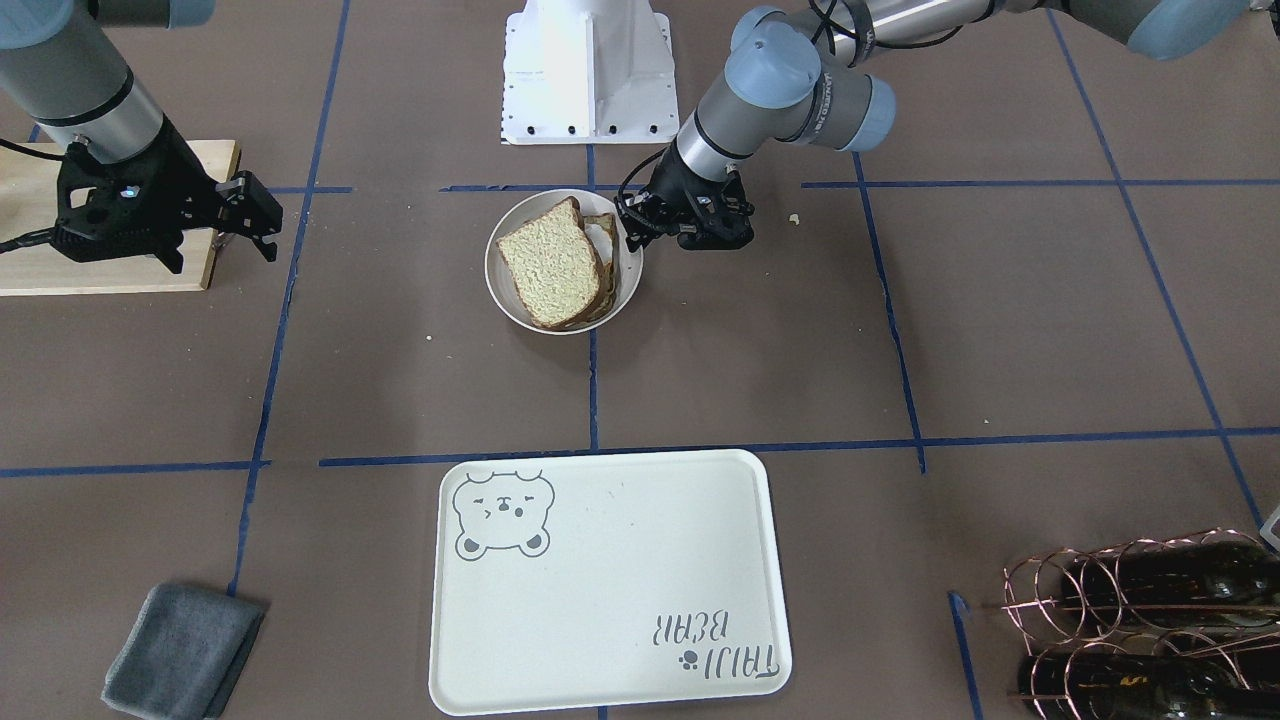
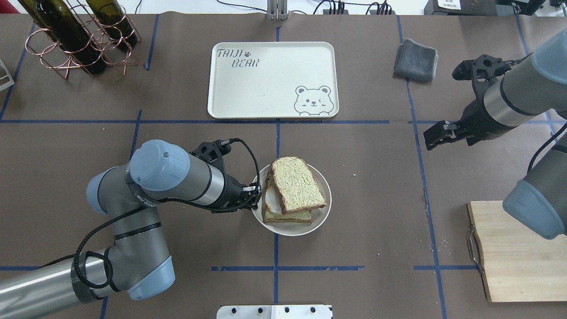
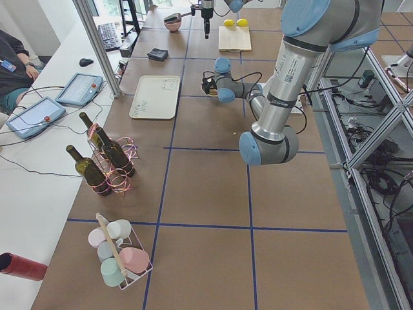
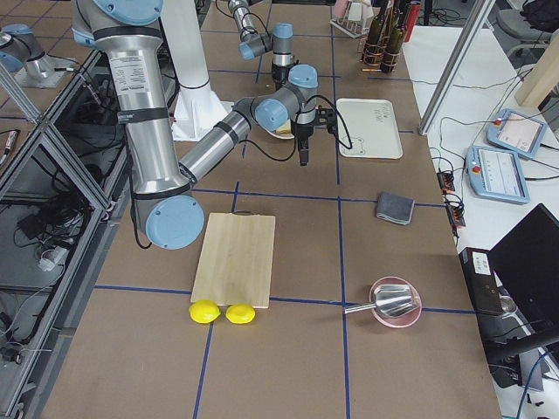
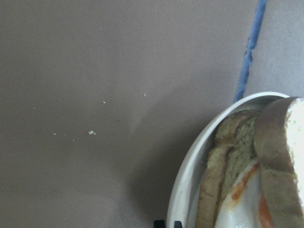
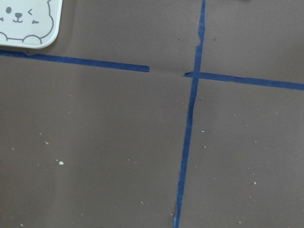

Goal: Make sandwich and place on tray
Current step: 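Carry the plate onto the white tray with the left gripper while the right arm retracts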

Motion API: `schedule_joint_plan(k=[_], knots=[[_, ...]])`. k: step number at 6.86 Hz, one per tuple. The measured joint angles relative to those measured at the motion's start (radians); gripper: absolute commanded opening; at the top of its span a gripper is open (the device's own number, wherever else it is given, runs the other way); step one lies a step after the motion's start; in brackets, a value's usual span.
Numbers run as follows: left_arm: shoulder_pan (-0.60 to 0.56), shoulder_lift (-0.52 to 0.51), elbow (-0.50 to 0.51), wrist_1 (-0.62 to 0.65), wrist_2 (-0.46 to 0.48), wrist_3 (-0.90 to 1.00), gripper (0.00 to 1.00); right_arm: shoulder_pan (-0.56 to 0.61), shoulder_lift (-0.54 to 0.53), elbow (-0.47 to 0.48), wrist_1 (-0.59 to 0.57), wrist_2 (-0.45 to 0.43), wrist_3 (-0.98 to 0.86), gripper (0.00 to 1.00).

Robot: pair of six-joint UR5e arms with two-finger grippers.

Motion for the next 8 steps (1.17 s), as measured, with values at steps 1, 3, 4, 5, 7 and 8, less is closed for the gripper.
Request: schedule_joint_plan(k=[1,3,4,5,7,8], knots=[[-0.013,0.001,-0.003,-0.035,-0.014,-0.055,0.00,0.034,-0.032,-0.003,0.000,0.015,-0.078,1.00],[-0.056,-0.002,0.000,-0.084,-0.022,-0.217,0.00,0.112,-0.079,-0.020,-0.002,0.054,-0.217,1.00],[-0.081,-0.012,0.010,-0.099,-0.020,-0.310,0.00,0.138,-0.090,-0.030,-0.003,0.067,-0.253,1.00],[-0.109,-0.039,0.045,-0.104,-0.014,-0.385,0.00,0.156,-0.095,-0.040,-0.003,0.079,-0.268,1.00],[-0.162,-0.151,0.196,-0.099,0.036,-0.478,0.00,0.200,-0.121,-0.047,-0.003,0.086,-0.308,1.00],[-0.182,-0.199,0.269,-0.099,0.071,-0.513,0.00,0.239,-0.138,-0.061,-0.005,0.095,-0.368,1.00]])
